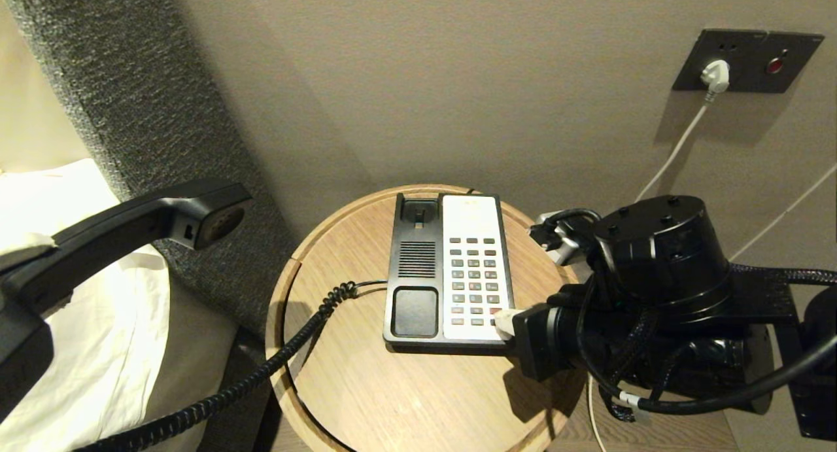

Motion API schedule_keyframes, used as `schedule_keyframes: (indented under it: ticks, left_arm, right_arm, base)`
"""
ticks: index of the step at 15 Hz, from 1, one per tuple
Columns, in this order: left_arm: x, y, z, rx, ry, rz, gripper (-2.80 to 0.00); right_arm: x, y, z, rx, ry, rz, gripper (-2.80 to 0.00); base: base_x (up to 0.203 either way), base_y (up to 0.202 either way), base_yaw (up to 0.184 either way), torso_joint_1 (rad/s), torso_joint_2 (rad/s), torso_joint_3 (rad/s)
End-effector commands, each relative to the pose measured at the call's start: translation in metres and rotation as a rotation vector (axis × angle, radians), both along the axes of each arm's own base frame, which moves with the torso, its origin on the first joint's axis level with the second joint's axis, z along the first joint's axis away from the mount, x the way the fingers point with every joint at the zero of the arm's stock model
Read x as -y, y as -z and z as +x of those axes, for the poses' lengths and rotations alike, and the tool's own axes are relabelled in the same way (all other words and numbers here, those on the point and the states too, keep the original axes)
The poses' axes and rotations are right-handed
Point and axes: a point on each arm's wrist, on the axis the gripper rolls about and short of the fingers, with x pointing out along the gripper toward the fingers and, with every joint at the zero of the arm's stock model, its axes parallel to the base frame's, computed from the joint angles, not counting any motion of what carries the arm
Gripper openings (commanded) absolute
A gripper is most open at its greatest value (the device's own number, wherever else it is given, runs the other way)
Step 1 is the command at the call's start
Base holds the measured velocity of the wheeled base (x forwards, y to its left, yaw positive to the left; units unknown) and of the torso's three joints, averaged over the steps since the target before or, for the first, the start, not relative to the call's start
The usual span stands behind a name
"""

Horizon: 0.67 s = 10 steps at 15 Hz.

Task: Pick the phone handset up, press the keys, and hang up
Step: Dial the number

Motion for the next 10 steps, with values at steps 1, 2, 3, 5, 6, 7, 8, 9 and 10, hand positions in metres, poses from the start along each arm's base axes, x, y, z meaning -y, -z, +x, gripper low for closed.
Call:
schedule_keyframes:
  ticks: [1,2,3,5,6,7,8,9,10]
  left_arm:
    - [0.0000,0.0003,0.0001,-0.004,0.000,-0.006,-2.80]
    - [-0.0001,0.0002,-0.0002,-0.003,0.000,-0.006,-2.80]
    - [-0.0001,0.0002,-0.0002,-0.003,0.000,-0.006,-2.80]
    - [-0.0002,0.0006,-0.0004,-0.005,0.000,-0.007,-2.80]
    - [-0.0002,0.0007,-0.0005,-0.006,0.000,-0.007,-2.80]
    - [-0.0004,0.0005,-0.0008,-0.002,0.000,-0.007,-2.80]
    - [-0.0005,0.0006,-0.0013,-0.003,0.000,-0.008,-2.80]
    - [-0.0007,0.0005,-0.0016,-0.001,0.000,-0.009,-2.80]
    - [-0.0008,0.0005,-0.0018,-0.001,0.000,-0.009,-2.80]
  right_arm:
    - [0.0004,0.0026,-0.0005,-0.005,0.002,-0.008,-2.80]
    - [0.0010,0.0036,-0.0005,-0.008,0.003,-0.011,-2.80]
    - [0.0008,0.0040,-0.0003,-0.009,0.003,-0.012,-2.80]
    - [0.0008,0.0048,-0.0002,-0.010,0.004,-0.016,-2.80]
    - [0.0006,0.0053,-0.0001,-0.011,0.004,-0.017,-2.80]
    - [0.0008,0.0060,-0.0003,-0.012,0.003,-0.019,-2.80]
    - [0.0005,0.0079,0.0000,-0.015,0.003,-0.024,-2.80]
    - [0.0004,0.0087,0.0001,-0.017,0.003,-0.026,-2.80]
    - [0.0003,0.0087,0.0001,-0.017,0.003,-0.026,-2.80]
  base:
    - [0.000,0.000,0.000,0.000,0.00,0.000]
    - [0.000,0.000,0.000,0.000,0.00,0.000]
    - [0.000,0.000,0.000,0.000,0.00,0.000]
    - [0.000,0.000,0.000,0.000,0.00,0.000]
    - [0.000,0.000,0.000,0.000,0.00,0.000]
    - [0.000,0.000,0.000,0.000,0.00,0.000]
    - [0.000,0.000,0.000,0.000,0.00,0.000]
    - [0.000,0.000,0.000,0.000,0.00,0.000]
    - [0.000,0.000,0.000,0.000,0.00,0.000]
